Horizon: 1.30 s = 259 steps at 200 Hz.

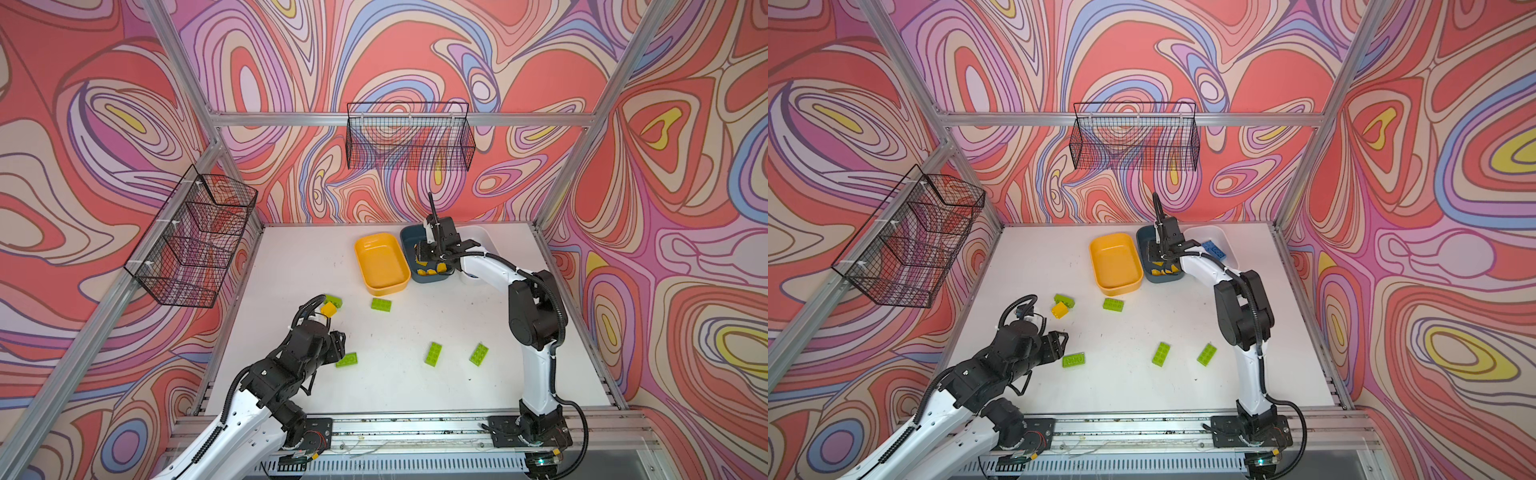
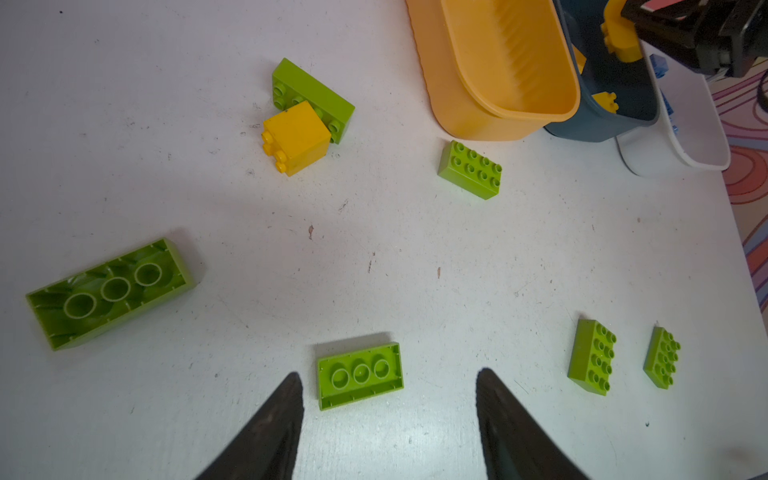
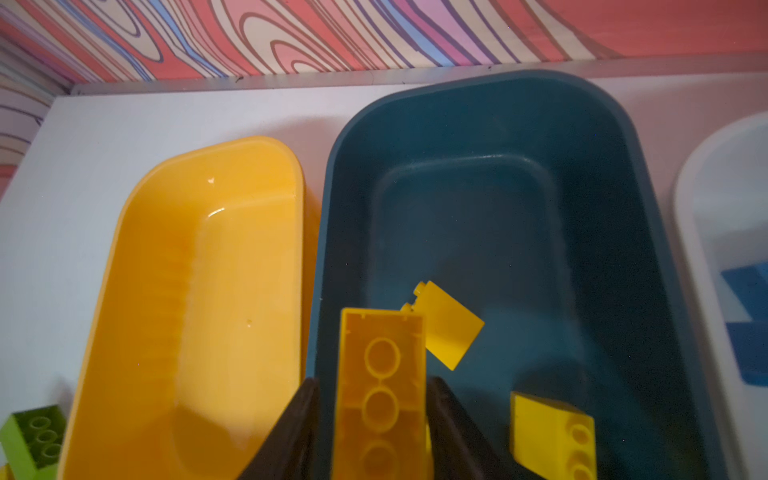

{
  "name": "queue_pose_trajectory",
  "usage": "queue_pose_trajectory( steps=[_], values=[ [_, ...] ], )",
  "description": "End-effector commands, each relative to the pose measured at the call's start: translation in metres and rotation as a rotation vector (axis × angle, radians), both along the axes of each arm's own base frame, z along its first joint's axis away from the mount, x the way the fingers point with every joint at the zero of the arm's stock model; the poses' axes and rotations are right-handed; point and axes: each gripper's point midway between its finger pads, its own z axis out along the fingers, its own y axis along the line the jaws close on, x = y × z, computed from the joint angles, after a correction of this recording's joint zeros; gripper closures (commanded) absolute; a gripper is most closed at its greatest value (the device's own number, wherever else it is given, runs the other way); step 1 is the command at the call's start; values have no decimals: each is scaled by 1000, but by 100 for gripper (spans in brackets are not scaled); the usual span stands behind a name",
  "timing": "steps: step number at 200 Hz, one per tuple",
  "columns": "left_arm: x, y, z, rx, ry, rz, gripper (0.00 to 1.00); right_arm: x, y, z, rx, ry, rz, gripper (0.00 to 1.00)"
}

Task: Sort the legos into containers by color
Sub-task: 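Carry the large yellow brick over the teal tub and open the right gripper, then lower the left gripper onto a small yellow brick while the right arm withdraws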

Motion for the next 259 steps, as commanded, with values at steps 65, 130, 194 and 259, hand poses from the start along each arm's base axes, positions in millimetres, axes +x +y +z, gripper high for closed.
queue_pose_trajectory(
  steps=[65,130,194,259],
  values=[
    [17,11,41,105,71,-48,31,-22,-18,38,67,-87,12,42],
    [52,37,9,332,239,-87,28,-117,-10,57,393,-136,88,41],
    [77,53,-50,436,500,-121,29,-183,-8,53,468,-159,131,41],
    [105,55,-87,507,608,-172,31,-188,-7,56,510,-171,140,41]
  ],
)
